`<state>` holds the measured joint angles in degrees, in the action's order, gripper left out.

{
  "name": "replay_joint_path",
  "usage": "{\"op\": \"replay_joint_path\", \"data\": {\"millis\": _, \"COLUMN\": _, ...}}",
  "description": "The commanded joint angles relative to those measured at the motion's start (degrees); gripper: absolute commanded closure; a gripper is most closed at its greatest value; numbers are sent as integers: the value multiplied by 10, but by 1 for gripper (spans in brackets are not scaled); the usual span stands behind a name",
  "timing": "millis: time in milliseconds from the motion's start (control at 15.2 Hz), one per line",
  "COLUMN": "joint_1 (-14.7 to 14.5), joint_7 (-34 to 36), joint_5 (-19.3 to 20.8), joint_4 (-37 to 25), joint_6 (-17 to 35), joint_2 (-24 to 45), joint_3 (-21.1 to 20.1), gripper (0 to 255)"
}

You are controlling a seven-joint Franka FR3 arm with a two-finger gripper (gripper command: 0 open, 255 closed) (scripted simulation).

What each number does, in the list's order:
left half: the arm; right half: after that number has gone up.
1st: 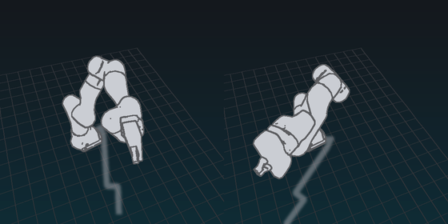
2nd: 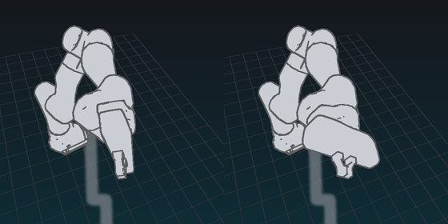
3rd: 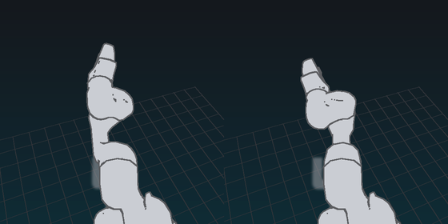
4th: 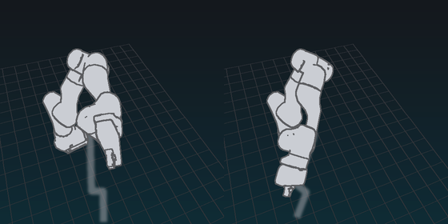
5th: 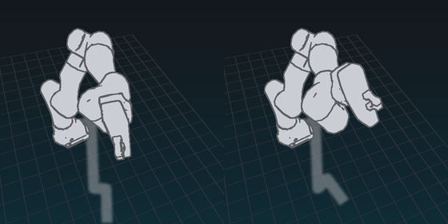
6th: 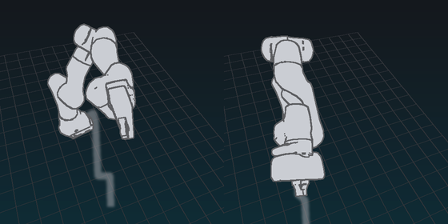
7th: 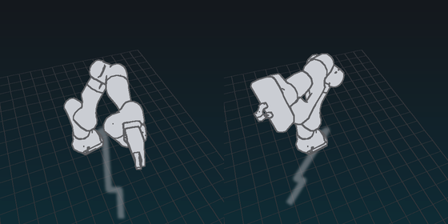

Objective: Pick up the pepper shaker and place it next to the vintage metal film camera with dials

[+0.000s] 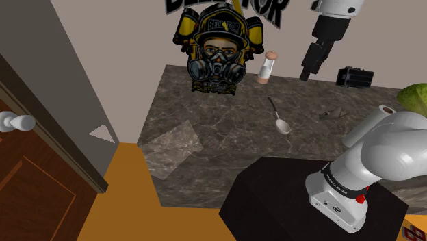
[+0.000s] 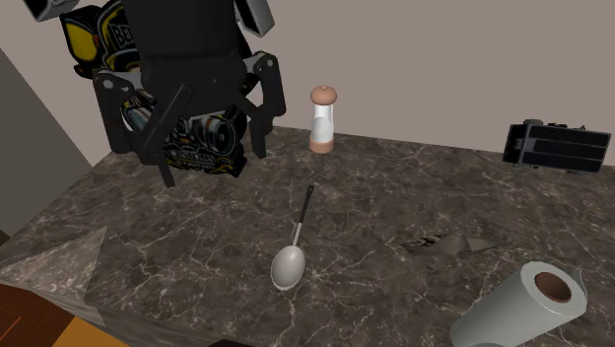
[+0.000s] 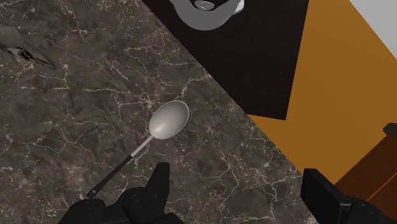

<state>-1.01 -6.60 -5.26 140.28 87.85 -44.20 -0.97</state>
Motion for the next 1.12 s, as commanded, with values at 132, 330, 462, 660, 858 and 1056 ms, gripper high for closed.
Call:
{"op": "replay_joint_path", "data": {"millis": 132, "joint_1": 9, "joint_7": -10, "joint_5": 15, "joint_4": -4, "joint_6": 30, "joint_2": 30, "joint_3": 9, "gripper": 0}}
{"op": "replay_joint_path", "data": {"millis": 330, "joint_1": 22, "joint_7": -24, "joint_5": 37, "joint_4": -16, "joint_6": 73, "joint_2": 78, "joint_3": 22, "gripper": 0}}
{"op": "replay_joint_path", "data": {"millis": 462, "joint_1": 31, "joint_7": -32, "joint_5": 50, "joint_4": -27, "joint_6": 100, "joint_2": 111, "joint_3": 30, "gripper": 0}}
{"op": "replay_joint_path", "data": {"millis": 660, "joint_1": 43, "joint_7": -43, "joint_5": 68, "joint_4": -48, "joint_6": 138, "joint_2": 162, "joint_3": 43, "gripper": 0}}
{"op": "replay_joint_path", "data": {"millis": 858, "joint_1": 53, "joint_7": -52, "joint_5": 83, "joint_4": -75, "joint_6": 172, "joint_2": 215, "joint_3": 55, "gripper": 0}}
{"op": "replay_joint_path", "data": {"millis": 1056, "joint_1": 64, "joint_7": -61, "joint_5": 95, "joint_4": -108, "joint_6": 203, "joint_2": 268, "joint_3": 67, "gripper": 0}}
